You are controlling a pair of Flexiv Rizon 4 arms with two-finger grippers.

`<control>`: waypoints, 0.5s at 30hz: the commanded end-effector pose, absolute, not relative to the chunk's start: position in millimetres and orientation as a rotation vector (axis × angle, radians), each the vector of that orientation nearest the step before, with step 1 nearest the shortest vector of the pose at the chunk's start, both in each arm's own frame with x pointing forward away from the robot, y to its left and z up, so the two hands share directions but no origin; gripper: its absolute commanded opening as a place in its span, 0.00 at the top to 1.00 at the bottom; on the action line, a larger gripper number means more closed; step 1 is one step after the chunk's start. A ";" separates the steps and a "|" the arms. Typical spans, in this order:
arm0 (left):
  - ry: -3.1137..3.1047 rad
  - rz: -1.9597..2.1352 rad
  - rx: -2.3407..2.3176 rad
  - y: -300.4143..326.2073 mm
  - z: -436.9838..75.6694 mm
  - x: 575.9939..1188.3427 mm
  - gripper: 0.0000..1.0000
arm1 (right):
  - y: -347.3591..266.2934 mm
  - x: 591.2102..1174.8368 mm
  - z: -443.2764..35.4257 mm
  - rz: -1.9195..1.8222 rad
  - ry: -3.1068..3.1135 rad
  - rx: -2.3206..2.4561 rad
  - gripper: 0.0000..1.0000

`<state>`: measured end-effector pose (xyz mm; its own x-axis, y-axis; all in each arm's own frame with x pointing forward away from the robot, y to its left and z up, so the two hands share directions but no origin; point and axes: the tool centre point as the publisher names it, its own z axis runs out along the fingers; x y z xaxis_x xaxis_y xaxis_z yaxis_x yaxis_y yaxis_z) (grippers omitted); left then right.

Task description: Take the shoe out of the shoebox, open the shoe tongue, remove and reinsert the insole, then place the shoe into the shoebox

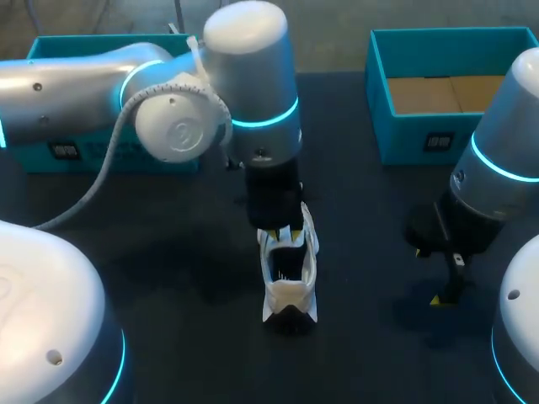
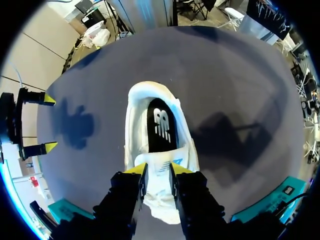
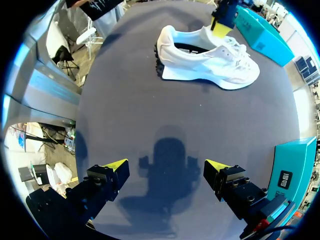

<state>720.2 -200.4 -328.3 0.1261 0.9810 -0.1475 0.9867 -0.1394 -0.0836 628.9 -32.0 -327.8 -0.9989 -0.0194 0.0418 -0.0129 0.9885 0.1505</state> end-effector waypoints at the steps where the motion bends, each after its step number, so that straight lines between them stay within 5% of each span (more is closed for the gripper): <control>1: 2.044 -0.259 2.346 -210.9 -340.9 721.1 0.72 | -31.8 627.9 -329.0 -0.232 -3.092 0.024 0.00; 15: 2.111 -0.231 2.190 -180.5 -272.7 724.5 0.67 | -31.8 627.9 -329.0 -0.232 -3.092 0.024 0.00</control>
<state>729.6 -196.1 -295.6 0.0461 0.9853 -0.1644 0.9969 -0.0558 -0.0551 628.9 -32.0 -327.8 -0.9989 -0.0194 0.0418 -0.0128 0.9885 0.1505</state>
